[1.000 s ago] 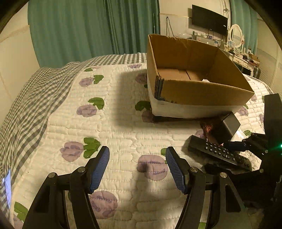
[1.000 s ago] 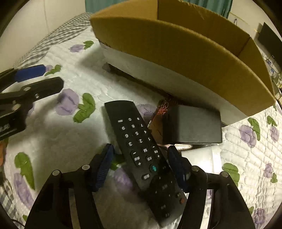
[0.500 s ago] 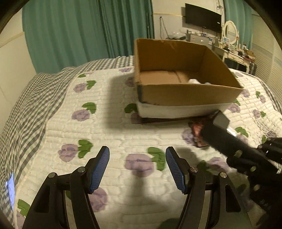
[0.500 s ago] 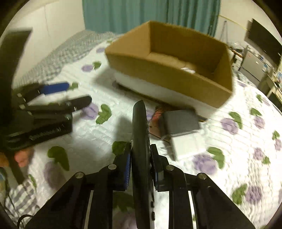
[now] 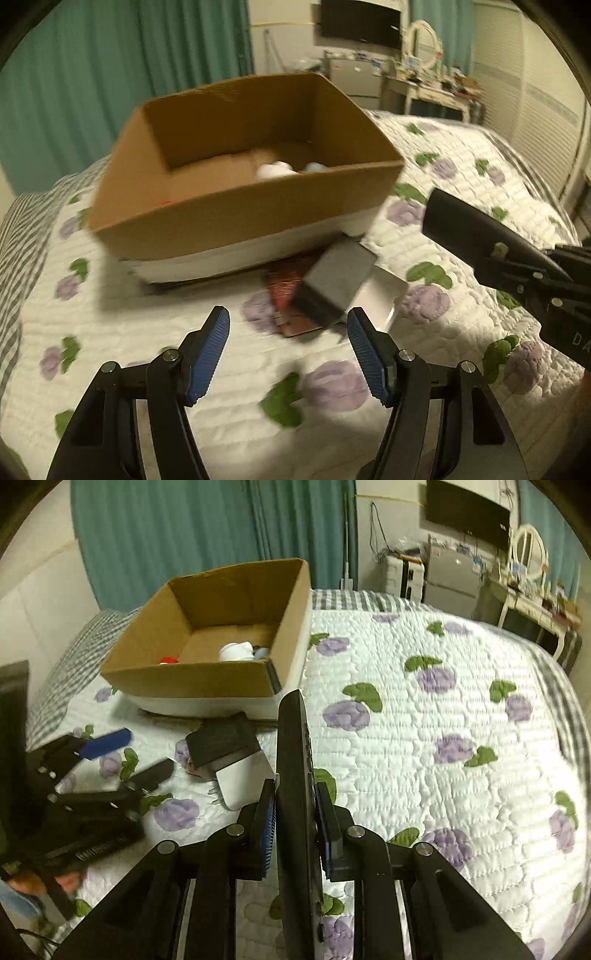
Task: Organize rigid objects
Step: 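Grasp the black charger block with the left tool while the right tool holds the remote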
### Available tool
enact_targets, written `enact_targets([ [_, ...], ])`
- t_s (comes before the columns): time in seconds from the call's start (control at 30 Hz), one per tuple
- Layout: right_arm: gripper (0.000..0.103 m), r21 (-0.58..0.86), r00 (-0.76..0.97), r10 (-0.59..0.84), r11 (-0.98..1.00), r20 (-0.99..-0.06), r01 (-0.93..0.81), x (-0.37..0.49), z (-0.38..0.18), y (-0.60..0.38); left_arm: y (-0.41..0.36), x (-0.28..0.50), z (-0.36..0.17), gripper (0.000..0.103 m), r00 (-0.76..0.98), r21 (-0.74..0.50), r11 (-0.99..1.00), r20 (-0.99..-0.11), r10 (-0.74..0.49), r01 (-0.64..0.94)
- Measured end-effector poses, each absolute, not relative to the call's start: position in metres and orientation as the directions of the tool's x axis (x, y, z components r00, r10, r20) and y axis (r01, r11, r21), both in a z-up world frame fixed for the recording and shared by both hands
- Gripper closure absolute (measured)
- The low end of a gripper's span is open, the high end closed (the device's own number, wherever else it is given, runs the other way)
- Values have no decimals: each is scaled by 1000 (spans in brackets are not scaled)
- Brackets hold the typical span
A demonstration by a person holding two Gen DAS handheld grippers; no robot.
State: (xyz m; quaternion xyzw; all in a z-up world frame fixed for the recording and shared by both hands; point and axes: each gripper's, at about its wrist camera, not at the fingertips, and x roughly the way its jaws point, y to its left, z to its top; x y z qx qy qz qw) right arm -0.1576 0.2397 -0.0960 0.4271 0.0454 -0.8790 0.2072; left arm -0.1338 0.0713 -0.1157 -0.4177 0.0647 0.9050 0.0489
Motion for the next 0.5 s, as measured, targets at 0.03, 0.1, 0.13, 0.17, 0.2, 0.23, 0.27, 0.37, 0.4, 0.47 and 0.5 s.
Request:
enact_targets([
  [0.03,84,101,-547,-328,-910,-770,403,-159,-97,239,76,-136,-119,34,-642,81,-984,-766,39,-156],
  [0.1,84,115,-541,-336,-909,-771,400,-162,-99,241,84,-143,-123,34,-635,96,-978,-771,43,-183],
  [0.13,84,123,-537,-339,-910,-772,397,-164,-99,242,87,-147,-125,34,-634,103,-975,-772,45,-194],
  [0.17,84,129,-533,-341,-910,-774,394,-165,-100,242,90,-151,-126,34,-633,107,-973,-772,48,-205],
  [0.2,84,134,-529,-342,-910,-776,392,-166,-101,243,93,-157,-128,34,-632,114,-968,-773,54,-222],
  [0.23,84,137,-527,-343,-911,-778,390,-166,-102,243,96,-160,-128,34,-630,121,-965,-775,54,-231],
  [0.27,84,142,-524,-346,-910,-779,390,-166,-102,244,97,-165,-131,34,-625,129,-962,-779,50,-239],
  [0.37,84,151,-520,-351,-909,-779,388,-167,-103,245,100,-179,-139,34,-603,123,-957,-796,62,-261],
  [0.4,84,151,-520,-350,-910,-779,386,-168,-104,245,100,-182,-139,34,-598,100,-958,-797,85,-269],
  [0.47,84,151,-514,-347,-911,-784,384,-169,-105,244,99,-186,-138,34,-589,63,-959,-800,117,-276],
  [0.5,84,149,-514,-344,-912,-785,383,-168,-105,244,98,-186,-138,37,-586,52,-958,-800,129,-281],
])
